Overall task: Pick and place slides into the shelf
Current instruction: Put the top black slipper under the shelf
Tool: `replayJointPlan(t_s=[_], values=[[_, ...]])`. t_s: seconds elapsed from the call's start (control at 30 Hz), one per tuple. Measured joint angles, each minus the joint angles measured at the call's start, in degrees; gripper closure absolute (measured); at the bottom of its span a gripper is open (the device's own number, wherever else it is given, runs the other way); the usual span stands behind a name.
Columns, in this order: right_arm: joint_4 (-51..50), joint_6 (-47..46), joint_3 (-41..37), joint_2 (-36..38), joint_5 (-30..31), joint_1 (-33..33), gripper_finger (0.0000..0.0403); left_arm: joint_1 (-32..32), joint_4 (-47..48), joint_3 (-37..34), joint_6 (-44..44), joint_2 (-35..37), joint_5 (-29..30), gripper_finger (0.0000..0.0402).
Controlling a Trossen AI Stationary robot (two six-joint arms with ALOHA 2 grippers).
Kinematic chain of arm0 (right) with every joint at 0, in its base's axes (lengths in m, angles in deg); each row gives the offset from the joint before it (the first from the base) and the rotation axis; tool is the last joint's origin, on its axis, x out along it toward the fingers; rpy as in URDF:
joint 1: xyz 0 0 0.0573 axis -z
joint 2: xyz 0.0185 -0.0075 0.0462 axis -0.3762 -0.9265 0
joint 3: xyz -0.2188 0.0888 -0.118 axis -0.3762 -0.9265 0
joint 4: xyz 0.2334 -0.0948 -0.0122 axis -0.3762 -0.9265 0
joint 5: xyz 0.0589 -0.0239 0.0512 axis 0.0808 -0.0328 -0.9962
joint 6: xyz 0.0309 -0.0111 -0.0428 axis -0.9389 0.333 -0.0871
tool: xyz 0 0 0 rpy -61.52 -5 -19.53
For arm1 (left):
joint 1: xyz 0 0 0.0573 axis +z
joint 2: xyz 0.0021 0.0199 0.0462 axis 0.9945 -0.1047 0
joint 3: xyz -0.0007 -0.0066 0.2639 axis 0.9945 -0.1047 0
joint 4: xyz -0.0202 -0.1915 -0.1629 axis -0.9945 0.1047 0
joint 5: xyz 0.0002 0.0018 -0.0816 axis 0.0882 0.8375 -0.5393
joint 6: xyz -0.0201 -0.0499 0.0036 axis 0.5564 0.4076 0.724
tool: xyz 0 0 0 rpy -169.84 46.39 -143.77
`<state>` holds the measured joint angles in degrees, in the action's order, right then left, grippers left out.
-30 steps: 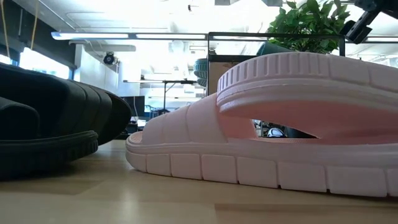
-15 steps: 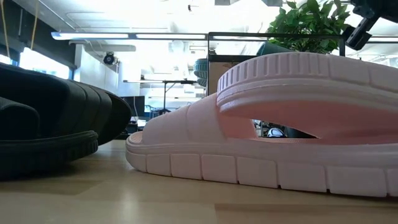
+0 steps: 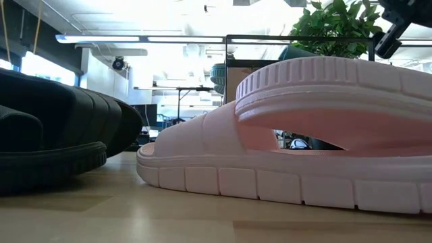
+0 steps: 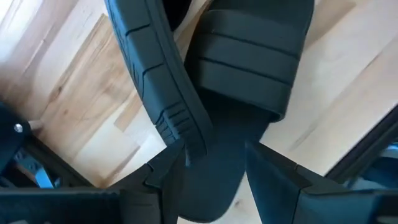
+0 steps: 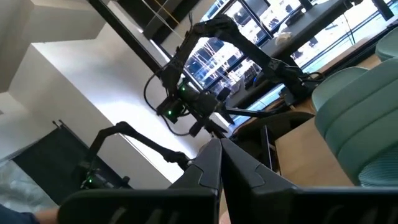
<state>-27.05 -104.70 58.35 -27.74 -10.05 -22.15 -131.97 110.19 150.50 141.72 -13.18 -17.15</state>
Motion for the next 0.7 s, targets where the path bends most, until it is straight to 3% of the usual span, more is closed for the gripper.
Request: replayJointPlan(t_s=[0.43,0.7], values=[[-0.52,0.43,0.0,-0.08,0.83,0.02,0.0402,2.86,2.9,0.02,-2.73,-6.62,-4.26,0.025],[-0.82,0.43,0.0,-0.31,1.02,0.01,0.0402,3.42,9.43,-0.02,-1.75,-6.95,-10.85,0.025]])
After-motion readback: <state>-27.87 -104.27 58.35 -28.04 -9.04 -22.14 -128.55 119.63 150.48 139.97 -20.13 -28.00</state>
